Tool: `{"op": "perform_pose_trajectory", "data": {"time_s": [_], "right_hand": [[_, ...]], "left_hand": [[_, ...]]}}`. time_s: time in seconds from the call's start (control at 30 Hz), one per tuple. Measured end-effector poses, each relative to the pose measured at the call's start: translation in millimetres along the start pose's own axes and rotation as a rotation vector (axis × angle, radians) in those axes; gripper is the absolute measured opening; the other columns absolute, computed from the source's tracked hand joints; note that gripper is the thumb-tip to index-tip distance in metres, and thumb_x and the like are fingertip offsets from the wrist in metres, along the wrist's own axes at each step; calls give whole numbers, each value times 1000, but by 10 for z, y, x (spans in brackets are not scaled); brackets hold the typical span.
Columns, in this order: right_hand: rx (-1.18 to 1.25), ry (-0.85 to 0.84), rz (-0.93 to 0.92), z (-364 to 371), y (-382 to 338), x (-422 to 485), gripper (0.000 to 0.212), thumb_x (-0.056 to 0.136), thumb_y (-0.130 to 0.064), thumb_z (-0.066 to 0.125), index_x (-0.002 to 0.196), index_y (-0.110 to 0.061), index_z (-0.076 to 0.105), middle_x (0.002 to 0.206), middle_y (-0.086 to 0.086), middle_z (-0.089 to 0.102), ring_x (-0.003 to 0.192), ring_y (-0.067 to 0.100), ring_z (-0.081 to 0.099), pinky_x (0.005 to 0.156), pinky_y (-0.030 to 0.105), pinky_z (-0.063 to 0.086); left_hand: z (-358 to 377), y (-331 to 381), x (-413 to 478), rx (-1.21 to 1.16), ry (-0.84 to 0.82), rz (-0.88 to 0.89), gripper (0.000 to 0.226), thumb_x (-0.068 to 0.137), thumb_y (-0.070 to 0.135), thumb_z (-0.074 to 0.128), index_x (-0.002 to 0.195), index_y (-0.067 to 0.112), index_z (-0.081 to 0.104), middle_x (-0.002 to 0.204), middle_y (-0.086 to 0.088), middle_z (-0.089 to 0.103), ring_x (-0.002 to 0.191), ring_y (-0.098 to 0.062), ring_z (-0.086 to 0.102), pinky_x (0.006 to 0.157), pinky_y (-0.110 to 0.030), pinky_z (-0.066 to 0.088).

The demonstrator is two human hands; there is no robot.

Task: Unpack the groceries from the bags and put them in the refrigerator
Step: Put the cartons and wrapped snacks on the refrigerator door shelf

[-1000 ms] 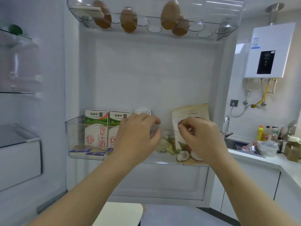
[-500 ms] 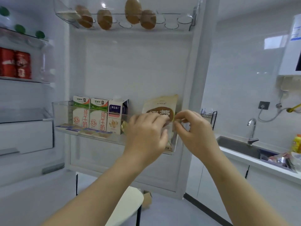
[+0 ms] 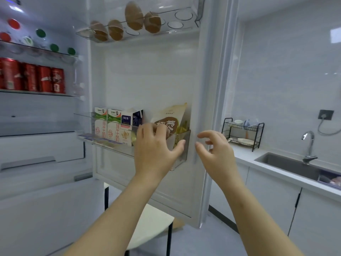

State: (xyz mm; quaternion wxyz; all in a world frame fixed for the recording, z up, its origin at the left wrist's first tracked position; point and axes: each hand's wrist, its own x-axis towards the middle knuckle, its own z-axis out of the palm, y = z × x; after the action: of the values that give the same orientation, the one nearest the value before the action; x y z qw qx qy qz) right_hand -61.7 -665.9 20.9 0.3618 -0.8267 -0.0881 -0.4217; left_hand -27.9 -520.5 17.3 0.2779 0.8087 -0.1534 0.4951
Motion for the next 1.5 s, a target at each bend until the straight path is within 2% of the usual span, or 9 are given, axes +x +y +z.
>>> {"op": "perform_pose_trajectory", "data": {"time_s": [0.27, 0.47, 0.63, 0.73, 0.9, 1.07, 1.23, 1.37, 1.5], "right_hand": [[272, 339, 30, 164, -311, -79, 34, 79, -34, 51, 112, -25, 45, 101, -25, 35, 110, 19, 45, 96, 37, 41], [524, 423, -37, 181, -602, -56, 34, 81, -33, 49, 115, -33, 46, 105, -19, 48, 88, 15, 46, 75, 22, 41], [729, 242, -150, 209, -801, -104, 32, 79, -25, 49, 104, -43, 57, 97, -3, 57, 69, 22, 48, 66, 41, 45], [870, 120, -238, 341, -966, -172, 34, 81, -19, 48, 106, -38, 62, 92, -4, 59, 68, 20, 51, 61, 33, 46], [851, -119, -425, 633, -1276, -277, 38, 85, -23, 46, 112, -46, 60, 112, -21, 61, 102, 9, 58, 83, 23, 47], [764, -255, -486, 1019, -1610, -371, 35, 85, -27, 44, 112, -37, 63, 118, -32, 54, 121, 3, 49, 96, 33, 46], [719, -417, -479, 1442, -1935, -482, 35, 86, -24, 47, 113, -45, 58, 117, -38, 44, 119, -12, 37, 94, 5, 32], [612, -498, -509, 1823, -2141, -547, 38, 91, -17, 52, 124, -35, 56, 119, -35, 39, 114, -13, 29, 93, -3, 20], [482, -559, -619, 2205, -2342, -562, 43, 92, -20, 53, 131, -36, 49, 139, -21, 35, 124, -5, 21, 101, 11, 17]], "left_hand": [[-658, -175, -59, -66, -89, -30, 28, 66, 42, 53, 81, 19, 47, 88, 1, 43, 87, -17, 39, 63, -23, 28], [-985, -333, -117, -84, 60, -56, 32, 66, 39, 45, 89, 18, 54, 91, 4, 44, 86, -19, 47, 67, -13, 35], [-1208, -269, -83, -72, 158, 89, 40, 77, 38, 45, 115, 29, 45, 116, 3, 41, 106, -15, 41, 86, -24, 34], [-1378, -211, -81, -8, 180, 103, 48, 82, 44, 45, 128, 35, 35, 136, -2, 31, 123, -14, 30, 103, -31, 30], [-1684, -293, -167, 2, 197, 102, 58, 84, 48, 42, 138, 42, 23, 144, 18, 11, 138, -18, 20, 109, -49, 31], [-2026, -688, -255, 109, 297, -11, 66, 81, 48, 45, 140, 37, 19, 148, 3, 18, 138, -6, 16, 104, 0, 11], [-2382, -1093, -305, 204, 321, -111, 68, 87, 35, 52, 146, 28, 18, 145, 10, 19, 126, 14, 13, 89, 12, 7], [-2583, -1423, -337, 424, 396, -177, 60, 94, 24, 53, 146, 14, 26, 148, -8, 32, 131, -5, 25, 104, -9, 16], [-2662, -1864, -348, 605, 474, -158, 56, 88, 19, 53, 137, -1, 37, 135, -22, 44, 121, -26, 41, 94, -32, 42]]}}
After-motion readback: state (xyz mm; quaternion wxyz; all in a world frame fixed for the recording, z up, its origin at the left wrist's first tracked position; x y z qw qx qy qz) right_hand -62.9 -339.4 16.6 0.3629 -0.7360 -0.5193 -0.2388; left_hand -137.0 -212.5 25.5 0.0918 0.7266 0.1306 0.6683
